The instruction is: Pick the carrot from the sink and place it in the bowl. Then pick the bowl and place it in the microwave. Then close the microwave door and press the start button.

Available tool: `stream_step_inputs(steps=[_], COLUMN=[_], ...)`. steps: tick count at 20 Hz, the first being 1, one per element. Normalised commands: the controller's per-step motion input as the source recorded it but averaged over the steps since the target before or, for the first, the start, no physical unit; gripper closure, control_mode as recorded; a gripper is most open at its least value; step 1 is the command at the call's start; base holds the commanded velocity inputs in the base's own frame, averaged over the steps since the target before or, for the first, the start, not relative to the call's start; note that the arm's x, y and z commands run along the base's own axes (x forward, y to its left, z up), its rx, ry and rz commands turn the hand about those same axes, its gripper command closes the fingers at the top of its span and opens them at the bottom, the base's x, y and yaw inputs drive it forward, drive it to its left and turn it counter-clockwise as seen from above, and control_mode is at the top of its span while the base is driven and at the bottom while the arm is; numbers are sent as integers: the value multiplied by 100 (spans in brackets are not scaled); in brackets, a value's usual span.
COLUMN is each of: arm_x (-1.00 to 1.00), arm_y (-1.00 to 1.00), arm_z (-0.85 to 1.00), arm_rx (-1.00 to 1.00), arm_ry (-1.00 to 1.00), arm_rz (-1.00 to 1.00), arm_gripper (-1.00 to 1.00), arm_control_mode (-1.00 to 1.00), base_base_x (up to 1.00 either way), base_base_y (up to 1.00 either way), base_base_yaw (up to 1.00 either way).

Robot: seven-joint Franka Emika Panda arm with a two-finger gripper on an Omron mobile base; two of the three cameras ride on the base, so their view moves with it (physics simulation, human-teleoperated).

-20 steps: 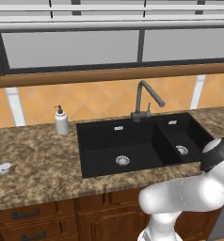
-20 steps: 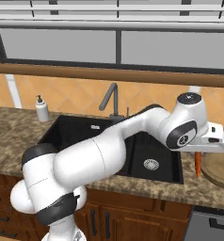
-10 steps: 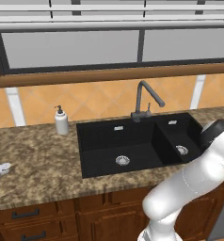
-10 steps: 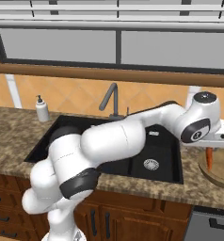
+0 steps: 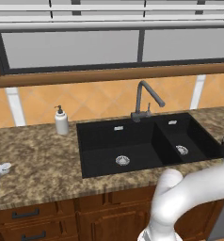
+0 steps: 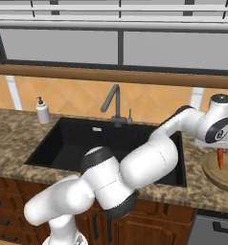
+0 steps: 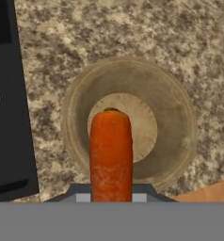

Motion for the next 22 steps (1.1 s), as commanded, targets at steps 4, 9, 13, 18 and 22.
stream_step_inputs(steps=[4, 9, 13, 18, 22], arm_x=[3, 12, -10, -2, 11], arm_y=[-1, 0, 13, 5, 0], arm_z=[-62, -57, -78, -63, -22], arm_rx=[0, 0, -4, -1, 0], arm_ry=[-4, -6, -35, -29, -9], arm_rz=[0, 3, 5, 2, 2], arm_gripper=[100, 100, 100, 100, 100], arm_control_mode=[-100, -100, -100, -100, -100], base_base_x=[0, 0, 0, 0, 0], base_base_y=[0, 0, 0, 0, 0], base_base_yaw=[0, 0, 0, 0, 0])
